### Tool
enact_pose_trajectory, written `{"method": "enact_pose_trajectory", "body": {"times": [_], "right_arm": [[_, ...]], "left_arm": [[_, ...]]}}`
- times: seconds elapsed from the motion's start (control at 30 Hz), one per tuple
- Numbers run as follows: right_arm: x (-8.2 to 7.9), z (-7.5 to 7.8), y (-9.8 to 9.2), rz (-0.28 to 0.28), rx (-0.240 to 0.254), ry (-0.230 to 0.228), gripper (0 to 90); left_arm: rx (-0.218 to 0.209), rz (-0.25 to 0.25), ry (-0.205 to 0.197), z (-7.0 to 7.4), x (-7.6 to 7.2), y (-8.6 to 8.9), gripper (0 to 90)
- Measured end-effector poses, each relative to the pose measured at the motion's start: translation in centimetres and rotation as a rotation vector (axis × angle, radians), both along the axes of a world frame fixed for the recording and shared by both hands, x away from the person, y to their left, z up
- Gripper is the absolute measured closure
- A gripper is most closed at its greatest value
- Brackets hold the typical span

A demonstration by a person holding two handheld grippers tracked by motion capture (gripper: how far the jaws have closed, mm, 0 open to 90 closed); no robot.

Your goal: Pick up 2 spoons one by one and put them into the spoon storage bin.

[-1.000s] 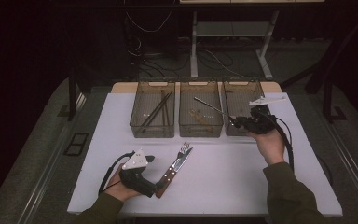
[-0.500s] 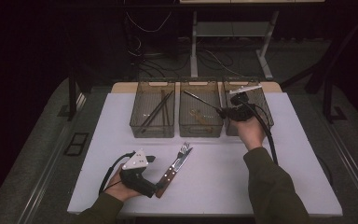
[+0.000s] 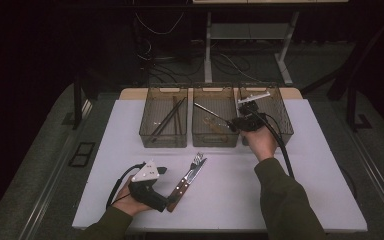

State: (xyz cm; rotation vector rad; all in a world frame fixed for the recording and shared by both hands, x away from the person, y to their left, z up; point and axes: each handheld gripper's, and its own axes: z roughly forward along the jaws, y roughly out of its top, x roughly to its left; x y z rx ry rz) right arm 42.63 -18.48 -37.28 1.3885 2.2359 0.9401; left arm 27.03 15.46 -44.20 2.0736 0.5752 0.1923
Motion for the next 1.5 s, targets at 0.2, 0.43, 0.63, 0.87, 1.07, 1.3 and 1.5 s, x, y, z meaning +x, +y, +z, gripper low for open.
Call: {"method": "enact_pose_trajectory", "body": {"times": [0.2, 0.43, 0.63, 0.87, 1.07, 1.3, 1.5], "right_arm": [[-0.2, 0.3, -0.3, 0.011, 0.023, -0.021, 67.2], [-1.2, 0.7, -1.4, 0.051, 0.098, -0.059, 46.5], [-2.6, 0.9, -3.0, 0.101, 0.17, -0.095, 35.8], [-4.9, 0.9, -4.6, 0.146, 0.21, -0.118, 26.7], [-6.9, 0.3, -5.8, 0.168, 0.202, -0.135, 21.3], [-9.1, -1.1, -7.9, 0.154, 0.219, -0.153, 19.4], [-11.0, -2.3, -9.2, 0.162, 0.184, -0.174, 19.0]], "left_arm": [[0.0, 0.0, 0.0, 0.0, 0.0, 0.0, 0.0], [0.004, 0.002, 0.0, 0.0, 0.0, 0.0, 0.0], [0.014, 0.007, -0.001, 0.0, 0.0, 0.0, 0.0], [0.035, 0.008, 0.006, -0.1, 0.1, 0.0, 0.0], [0.046, 0.015, 0.01, -0.1, 0.1, 0.1, 0.0], [0.048, 0.025, 0.017, 0.0, 0.1, 0.1, 2.5], [0.048, 0.027, 0.017, 0.1, 0.0, 0.1, 3.2]]}}
